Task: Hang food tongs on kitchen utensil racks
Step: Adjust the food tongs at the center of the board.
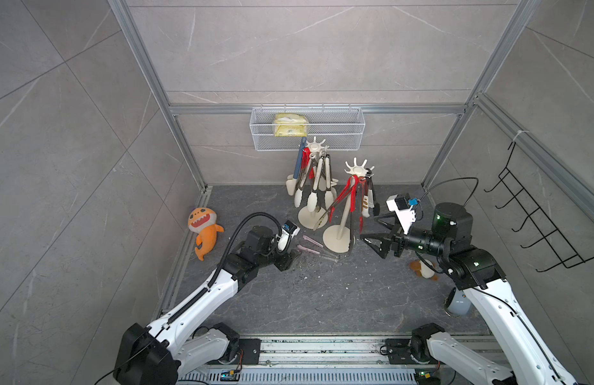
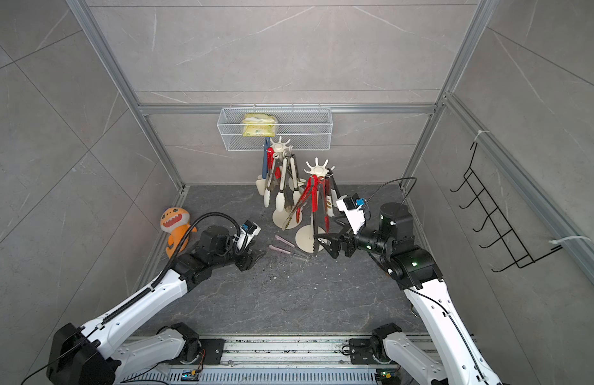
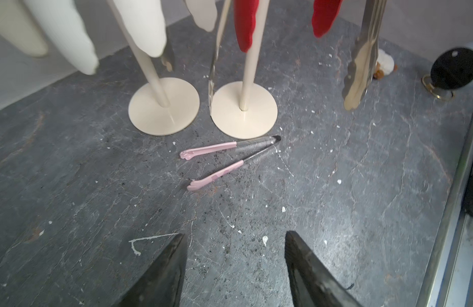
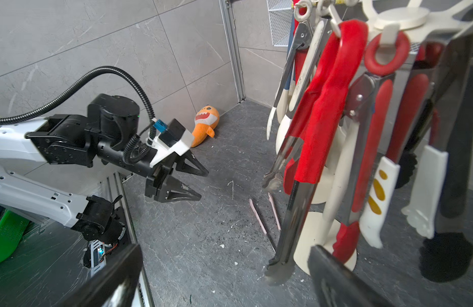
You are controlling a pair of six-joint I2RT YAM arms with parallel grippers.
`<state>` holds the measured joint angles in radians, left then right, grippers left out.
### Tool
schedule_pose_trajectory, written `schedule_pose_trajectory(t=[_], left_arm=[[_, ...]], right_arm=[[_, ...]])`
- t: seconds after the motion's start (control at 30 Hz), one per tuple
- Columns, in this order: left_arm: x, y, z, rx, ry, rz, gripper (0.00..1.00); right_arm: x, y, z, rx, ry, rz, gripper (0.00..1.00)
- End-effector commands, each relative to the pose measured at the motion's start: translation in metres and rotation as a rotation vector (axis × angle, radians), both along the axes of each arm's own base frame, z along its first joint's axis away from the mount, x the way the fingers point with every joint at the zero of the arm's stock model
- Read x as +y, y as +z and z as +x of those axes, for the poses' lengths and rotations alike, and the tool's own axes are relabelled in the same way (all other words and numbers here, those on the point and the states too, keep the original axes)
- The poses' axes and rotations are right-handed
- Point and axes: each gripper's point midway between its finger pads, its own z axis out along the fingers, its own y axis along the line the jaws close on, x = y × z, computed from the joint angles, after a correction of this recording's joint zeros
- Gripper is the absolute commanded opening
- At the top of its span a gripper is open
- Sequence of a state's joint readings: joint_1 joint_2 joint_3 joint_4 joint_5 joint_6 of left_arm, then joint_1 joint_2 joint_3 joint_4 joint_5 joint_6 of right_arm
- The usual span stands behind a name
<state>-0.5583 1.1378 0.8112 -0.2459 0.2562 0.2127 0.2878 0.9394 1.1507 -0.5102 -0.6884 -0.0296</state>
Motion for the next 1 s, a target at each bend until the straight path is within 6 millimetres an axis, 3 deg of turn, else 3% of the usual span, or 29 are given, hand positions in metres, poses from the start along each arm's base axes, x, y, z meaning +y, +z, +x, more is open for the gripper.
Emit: schedule_pose_trajectory(t=[0.0,0.4,0.97], left_arm=[[-0.006,-0.008,-0.003,-0.020,-0.174,0.089,0.60],[-0.008,-0.060,0.026,0.041,-0.310,0.215,0.58],[-0.024,-0.100,0.065,0.091,-0.415,0.294,0.58]], right_arm=[[0.001,-0.003,-0.009,0.010,0.023,-0.004,1.00],[0.000,-0.006,-0.010,0.012,0.024,-0.022,1.00],[0.001,-0.008,-0.011,0.027,0.046,-0.040,1.00]])
